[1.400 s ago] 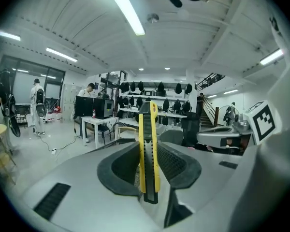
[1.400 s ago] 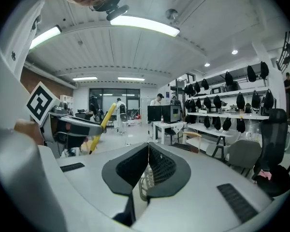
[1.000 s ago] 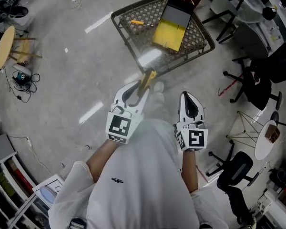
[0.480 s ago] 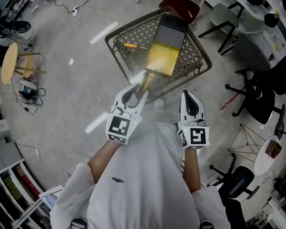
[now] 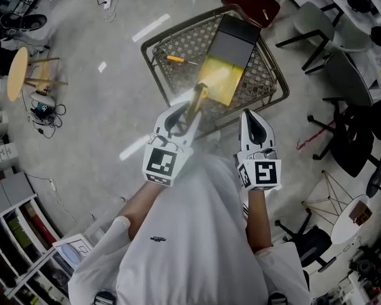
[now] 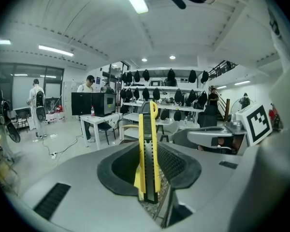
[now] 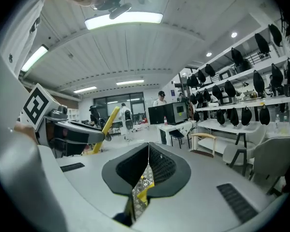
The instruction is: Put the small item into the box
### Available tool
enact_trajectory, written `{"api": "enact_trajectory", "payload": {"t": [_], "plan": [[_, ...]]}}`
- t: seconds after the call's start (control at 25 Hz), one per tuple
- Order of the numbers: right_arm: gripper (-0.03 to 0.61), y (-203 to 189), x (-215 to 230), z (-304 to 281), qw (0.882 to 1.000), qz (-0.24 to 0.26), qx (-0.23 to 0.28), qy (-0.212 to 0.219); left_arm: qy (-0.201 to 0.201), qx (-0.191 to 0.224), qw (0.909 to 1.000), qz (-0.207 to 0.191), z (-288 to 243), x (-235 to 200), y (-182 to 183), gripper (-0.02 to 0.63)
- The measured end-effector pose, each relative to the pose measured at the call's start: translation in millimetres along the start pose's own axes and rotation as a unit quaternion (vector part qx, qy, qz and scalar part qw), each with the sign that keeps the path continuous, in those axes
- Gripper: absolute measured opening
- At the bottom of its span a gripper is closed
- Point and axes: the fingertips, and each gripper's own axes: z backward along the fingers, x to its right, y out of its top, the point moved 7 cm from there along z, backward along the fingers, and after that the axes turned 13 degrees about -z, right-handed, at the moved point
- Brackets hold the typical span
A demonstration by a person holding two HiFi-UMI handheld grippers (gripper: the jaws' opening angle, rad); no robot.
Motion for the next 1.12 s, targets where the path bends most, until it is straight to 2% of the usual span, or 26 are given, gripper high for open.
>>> {"api": "enact_trajectory", "payload": {"t": [0.48,0.8,0.96,1.12], "plan": [[0.000,-1.9,-7.1,-34.4,1.000,-0.011,-0.018,-0.019,-0.036,-0.006,0.9993,-0.004,-21.1,-31.4,1.3,0.110],[0.000,-3.3,-8.8,-59.9,0.999,0.000,-0.018,-0.045,-0.080,-0.028,0.9964,-0.005,-50.8,-47.3,-25.1,0.110],[0.000,-7.8,2.0,-66.9,0.997,-0.004,-0.025,-0.068,-0.105,-0.038,0.9935,-0.021,-76.1,-50.9,-35.5,0.110],[0.000,-16.8,9.9,-70.0,0.996,-0.011,-0.024,-0.083,-0.134,-0.051,0.9880,-0.059,-101.3,-49.7,-48.8,0.110]]}}
